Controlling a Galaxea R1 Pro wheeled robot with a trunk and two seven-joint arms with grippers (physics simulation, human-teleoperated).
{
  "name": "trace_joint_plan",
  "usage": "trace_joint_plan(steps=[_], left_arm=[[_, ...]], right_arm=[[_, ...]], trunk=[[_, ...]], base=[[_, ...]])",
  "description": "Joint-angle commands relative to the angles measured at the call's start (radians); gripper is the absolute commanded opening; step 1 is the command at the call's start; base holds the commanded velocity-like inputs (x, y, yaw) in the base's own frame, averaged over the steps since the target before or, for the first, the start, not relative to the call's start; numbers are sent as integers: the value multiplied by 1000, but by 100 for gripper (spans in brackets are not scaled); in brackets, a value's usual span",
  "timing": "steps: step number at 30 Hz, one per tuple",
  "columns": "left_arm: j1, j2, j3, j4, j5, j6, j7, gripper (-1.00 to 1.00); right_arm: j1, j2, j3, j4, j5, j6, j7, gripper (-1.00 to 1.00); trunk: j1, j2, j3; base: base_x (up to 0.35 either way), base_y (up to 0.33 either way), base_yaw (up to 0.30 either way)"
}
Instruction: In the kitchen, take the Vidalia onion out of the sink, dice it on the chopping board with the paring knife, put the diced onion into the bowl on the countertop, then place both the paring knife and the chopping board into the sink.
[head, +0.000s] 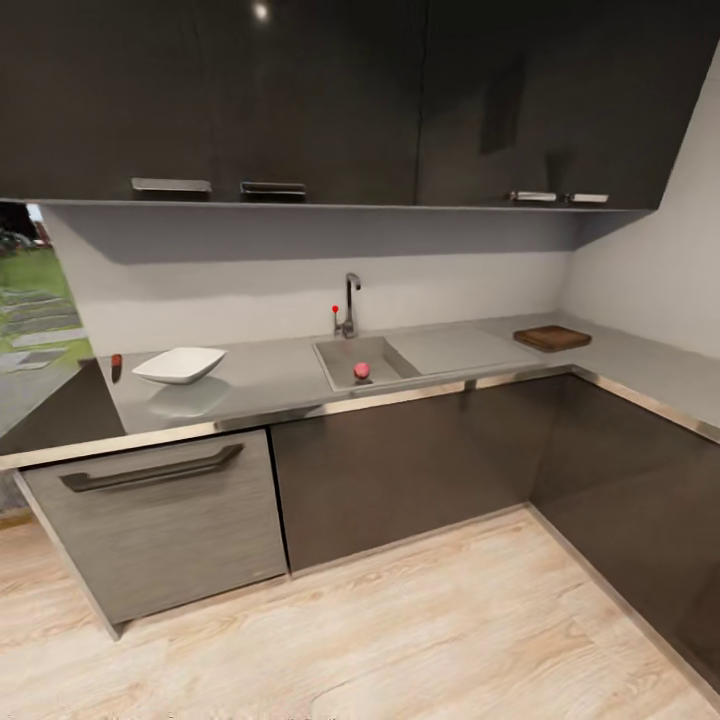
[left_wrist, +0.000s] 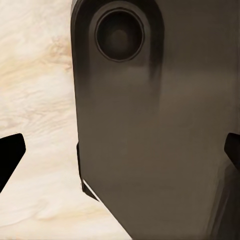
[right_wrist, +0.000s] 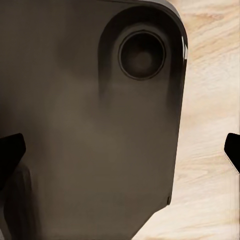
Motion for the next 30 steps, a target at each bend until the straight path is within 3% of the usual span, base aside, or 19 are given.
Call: trace_joint_plan(steps=[1, 30], left_arm=[[0, 0, 0, -1, 0, 0, -1, 100], [0, -6, 0, -2, 0, 0, -1, 100]], right_arm=[[0, 0, 1, 0, 0, 0, -1, 100], [0, -1, 1, 0, 0, 0, -1, 100]], trunk=[[0, 0, -1], [0, 0, -17]], base=[[0, 0, 273], [0, 0, 273]])
